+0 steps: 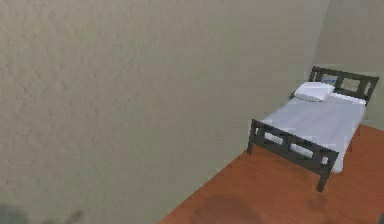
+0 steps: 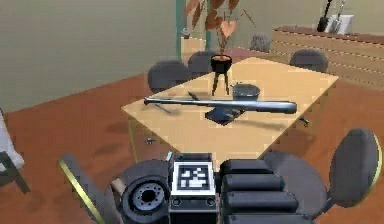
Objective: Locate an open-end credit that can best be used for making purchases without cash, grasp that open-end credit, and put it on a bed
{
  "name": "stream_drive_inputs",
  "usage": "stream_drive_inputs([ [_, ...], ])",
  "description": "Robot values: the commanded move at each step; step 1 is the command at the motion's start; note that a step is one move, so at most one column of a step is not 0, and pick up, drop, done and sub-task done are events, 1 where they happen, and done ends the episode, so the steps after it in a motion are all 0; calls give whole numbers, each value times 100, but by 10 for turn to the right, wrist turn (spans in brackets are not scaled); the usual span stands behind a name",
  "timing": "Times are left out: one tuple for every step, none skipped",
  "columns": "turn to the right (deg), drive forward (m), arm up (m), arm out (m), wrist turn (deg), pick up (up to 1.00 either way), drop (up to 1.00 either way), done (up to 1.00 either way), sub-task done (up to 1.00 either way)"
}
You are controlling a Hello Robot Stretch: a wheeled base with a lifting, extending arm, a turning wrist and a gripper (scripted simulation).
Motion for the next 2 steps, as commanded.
stream_drive_inputs([
  [0, 15, 0, 0, 0, 0, 0, 0, 0],
  [-450, 0, 0, 0, 0, 0, 0, 0, 0],
])
